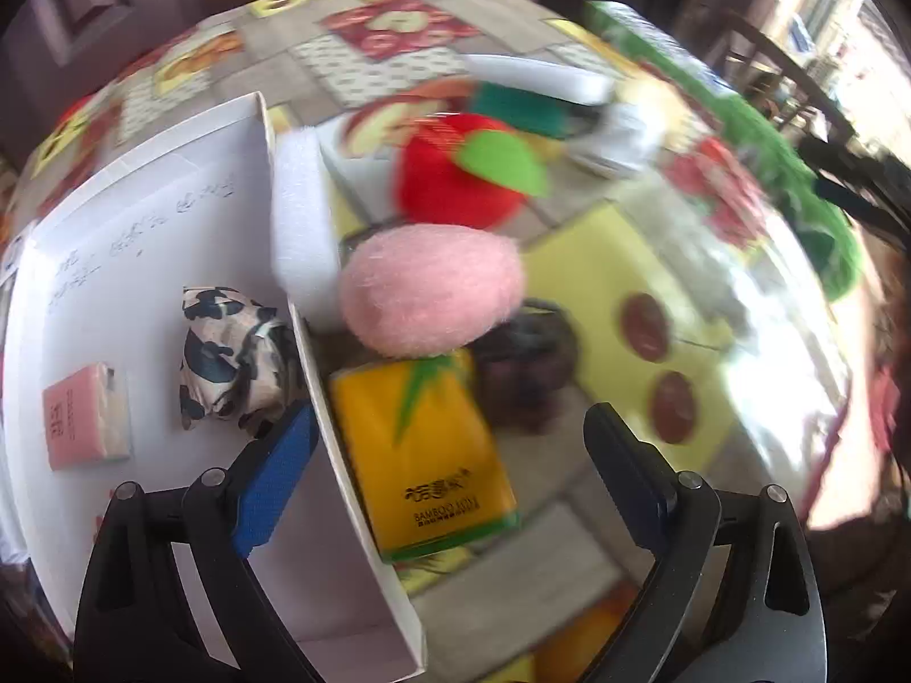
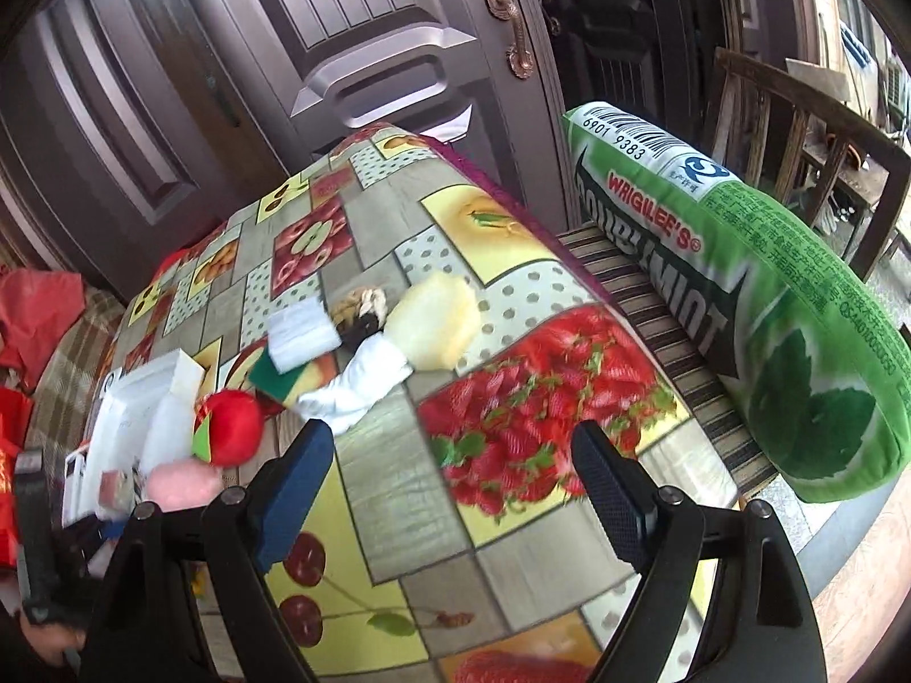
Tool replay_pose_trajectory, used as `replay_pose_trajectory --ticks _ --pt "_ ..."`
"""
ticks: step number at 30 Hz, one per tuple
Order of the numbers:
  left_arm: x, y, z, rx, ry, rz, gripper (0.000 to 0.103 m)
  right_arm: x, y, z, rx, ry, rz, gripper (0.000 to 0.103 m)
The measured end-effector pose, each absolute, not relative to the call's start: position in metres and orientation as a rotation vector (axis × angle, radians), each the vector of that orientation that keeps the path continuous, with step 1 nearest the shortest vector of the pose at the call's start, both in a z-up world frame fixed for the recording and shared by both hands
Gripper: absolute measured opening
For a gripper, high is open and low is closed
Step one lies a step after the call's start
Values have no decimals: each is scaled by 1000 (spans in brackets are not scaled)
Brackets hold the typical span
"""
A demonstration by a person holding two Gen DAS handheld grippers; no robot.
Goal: Organize soft objects
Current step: 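Move both tools back over the remaining soft items on the table, then grasp the yellow tissue pack with the left tool while the right tool grasps the white sock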
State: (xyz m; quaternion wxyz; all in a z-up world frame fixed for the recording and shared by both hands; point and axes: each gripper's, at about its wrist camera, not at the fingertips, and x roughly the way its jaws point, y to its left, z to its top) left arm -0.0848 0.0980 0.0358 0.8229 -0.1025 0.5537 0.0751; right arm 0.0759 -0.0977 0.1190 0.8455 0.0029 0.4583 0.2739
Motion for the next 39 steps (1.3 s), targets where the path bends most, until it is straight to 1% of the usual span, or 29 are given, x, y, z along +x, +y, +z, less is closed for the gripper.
replay_pose_trajectory --ticks 4,8,10,13,16,18,20,24,28,31,34,35,36,37,38,39 --pt "-91 101 46 -210 1138 247 95 90 -89 119 7 965 610 86" --pt "-116 120 65 -306 1059 298 95 98 -77 116 -1 972 652 86" --pt "-125 120 71 -369 1028 240 95 101 -72 114 -5 980 665 86" --pt "-138 106 71 -522 1007 8 95 104 -67 110 -11 993 679 86" --pt "-136 82 62 -520 1049 -112 95 107 -65 107 -14 1003 683 86" --pt "-129 70 48 -464 1134 -89 95 108 -64 105 -16 1010 680 86" --pt "-125 71 39 -435 1172 -42 94 107 -63 105 -19 1016 678 86" --pt "-129 94 36 -429 1178 85 94 105 -64 105 -29 1014 677 86" --pt "-138 123 34 -486 1153 187 94 105 -66 104 -24 1017 669 86" --pt "-128 123 34 -465 1143 171 94 97 -56 101 -36 1024 779 86" --pt "-109 107 25 -392 1165 162 94 76 -36 98 -141 995 886 86" --pt "-104 105 21 -359 1176 182 93 71 -30 95 -185 980 895 86" --pt "-103 105 19 -345 1182 196 80 67 -25 93 -228 963 890 86" --pt "-104 107 17 -338 1181 206 54 66 -22 91 -248 953 880 86" --pt "-103 107 15 -336 1186 215 50 69 -21 88 -248 958 874 86" --pt "-103 108 15 -330 1181 216 50 74 -19 85 -236 976 868 86"
